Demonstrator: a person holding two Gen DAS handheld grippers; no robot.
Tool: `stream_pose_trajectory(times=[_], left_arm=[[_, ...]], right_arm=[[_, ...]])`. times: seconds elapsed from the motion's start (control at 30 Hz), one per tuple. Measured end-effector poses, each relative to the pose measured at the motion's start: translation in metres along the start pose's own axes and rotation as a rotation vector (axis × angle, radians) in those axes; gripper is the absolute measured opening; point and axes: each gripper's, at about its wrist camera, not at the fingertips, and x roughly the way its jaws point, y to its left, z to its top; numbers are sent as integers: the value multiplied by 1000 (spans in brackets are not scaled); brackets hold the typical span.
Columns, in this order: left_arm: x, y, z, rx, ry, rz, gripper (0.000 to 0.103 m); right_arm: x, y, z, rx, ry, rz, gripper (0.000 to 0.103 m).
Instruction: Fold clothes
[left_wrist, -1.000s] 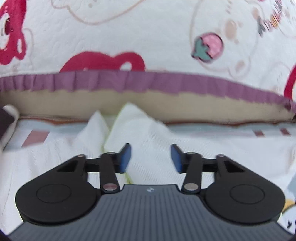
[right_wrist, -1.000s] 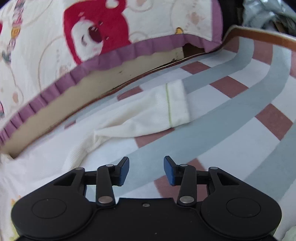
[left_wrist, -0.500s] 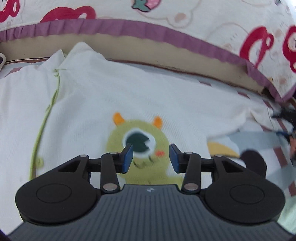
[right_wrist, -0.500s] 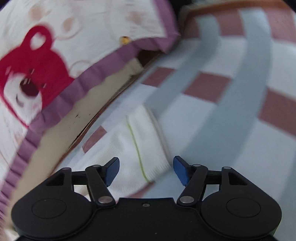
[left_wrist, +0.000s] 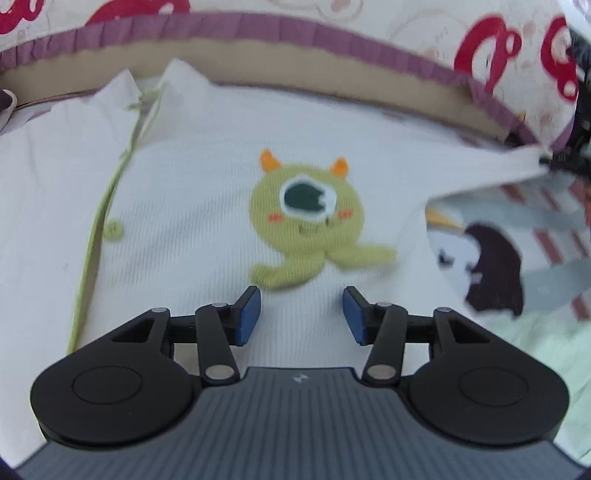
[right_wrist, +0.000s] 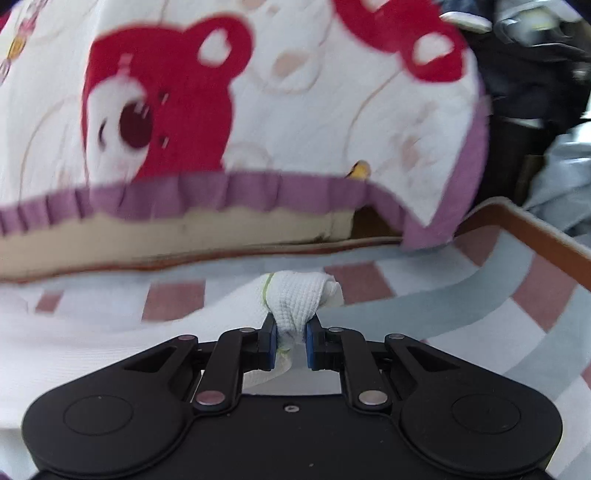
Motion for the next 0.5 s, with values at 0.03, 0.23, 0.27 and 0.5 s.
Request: stream_pose_trajectory(times=[0.03,0.23,0.27,0.5], left_arm=[[-2,-2,-3,20,-4,4,48],[-24,7,-4,26,-16,12,49],[-30,11,-3,18,-16,13,49],[-115,75,-13,-7,-61,289,58]], right_arm=[[2,2,-2,-6,-1,-11,16],[19,10,-11,-76,45,-114,17],[24,13,-12,-102,73,-131,19],[-13,27,-6,-3,-10,-318,34]])
